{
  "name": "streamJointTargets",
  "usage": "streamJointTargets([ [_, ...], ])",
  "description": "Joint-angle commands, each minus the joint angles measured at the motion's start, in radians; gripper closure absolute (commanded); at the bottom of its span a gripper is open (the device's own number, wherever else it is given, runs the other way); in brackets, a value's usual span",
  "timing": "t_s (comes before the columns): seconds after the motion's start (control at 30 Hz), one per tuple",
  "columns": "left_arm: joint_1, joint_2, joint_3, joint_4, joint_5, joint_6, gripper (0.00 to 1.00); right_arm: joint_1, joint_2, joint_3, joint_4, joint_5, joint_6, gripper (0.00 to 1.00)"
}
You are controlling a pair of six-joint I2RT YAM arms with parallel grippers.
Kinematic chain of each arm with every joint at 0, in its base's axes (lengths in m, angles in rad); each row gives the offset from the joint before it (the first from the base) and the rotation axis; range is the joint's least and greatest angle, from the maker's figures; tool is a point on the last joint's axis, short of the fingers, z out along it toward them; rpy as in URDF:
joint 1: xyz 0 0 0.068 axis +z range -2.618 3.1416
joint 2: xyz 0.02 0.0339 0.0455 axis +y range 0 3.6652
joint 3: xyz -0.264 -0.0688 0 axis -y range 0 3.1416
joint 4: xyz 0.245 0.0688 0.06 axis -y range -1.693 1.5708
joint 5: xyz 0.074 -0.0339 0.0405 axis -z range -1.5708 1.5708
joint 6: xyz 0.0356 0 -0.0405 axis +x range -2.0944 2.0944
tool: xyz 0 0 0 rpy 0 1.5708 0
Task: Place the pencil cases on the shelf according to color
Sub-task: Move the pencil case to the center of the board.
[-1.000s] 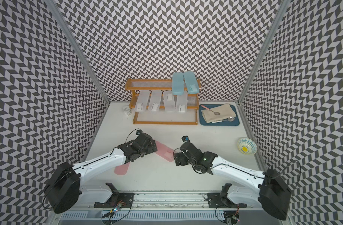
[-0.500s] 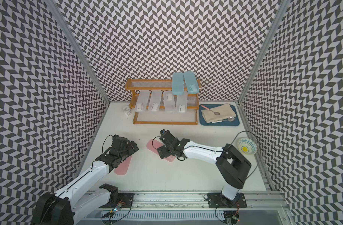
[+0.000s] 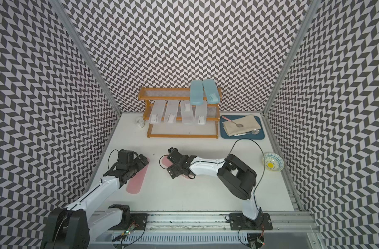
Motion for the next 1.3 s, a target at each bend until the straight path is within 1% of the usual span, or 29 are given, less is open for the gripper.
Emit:
streamJointTargets([
  [0.0, 0.004, 0.032, 0.001, 0.035, 0.039, 0.03, 0.0, -0.006, 0.032, -0.029, 0.045, 0.04, 0.057, 0.0],
  [0.03, 0.004, 0.04, 0.003, 0.044, 0.051, 0.036, 0.0, -0.014, 0.029, -0.047, 0.053, 0.036, 0.071, 0.0],
  [0.17, 0.002, 0.07, -0.015, 0.094, 0.104, 0.054, 0.0, -0.074, -0.034, -0.159, 0.122, -0.052, 0.126, 0.0],
  [0.23, -0.002, 0.08, -0.028, 0.108, 0.112, 0.053, 0.0, -0.089, -0.074, -0.211, 0.139, -0.044, 0.132, 0.0],
  [0.33, -0.018, 0.088, -0.037, 0.11, 0.113, 0.056, 0.01, -0.096, -0.123, -0.265, 0.125, 0.001, 0.137, 0.0],
  [0.43, -0.058, 0.086, -0.04, 0.104, 0.097, 0.048, 0.01, -0.096, -0.176, -0.321, 0.104, 0.034, 0.152, 0.0],
  [0.53, -0.122, 0.079, -0.046, 0.095, 0.08, 0.015, 0.01, -0.096, -0.248, -0.392, 0.091, 0.054, 0.194, 0.0],
  [0.7, -0.24, 0.062, -0.074, 0.096, 0.055, -0.062, 0.0, -0.094, -0.399, -0.522, 0.11, 0.022, 0.262, 0.0],
  [0.77, -0.268, 0.05, -0.085, 0.092, 0.045, -0.085, 0.01, -0.093, -0.456, -0.563, 0.125, 0.01, 0.262, 0.0],
  [0.87, -0.278, 0.022, -0.092, 0.077, 0.028, -0.102, 0.01, -0.093, -0.514, -0.602, 0.129, 0.005, 0.243, 0.0],
  [1.03, -0.276, -0.018, -0.063, 0.048, -0.012, -0.092, 0.0, -0.09, -0.502, -0.624, 0.168, 0.008, 0.21, 0.0],
  [1.27, -0.276, -0.017, -0.045, 0.048, -0.003, -0.099, 0.0, -0.087, -0.424, -0.555, 0.159, 0.059, 0.155, 0.0],
])
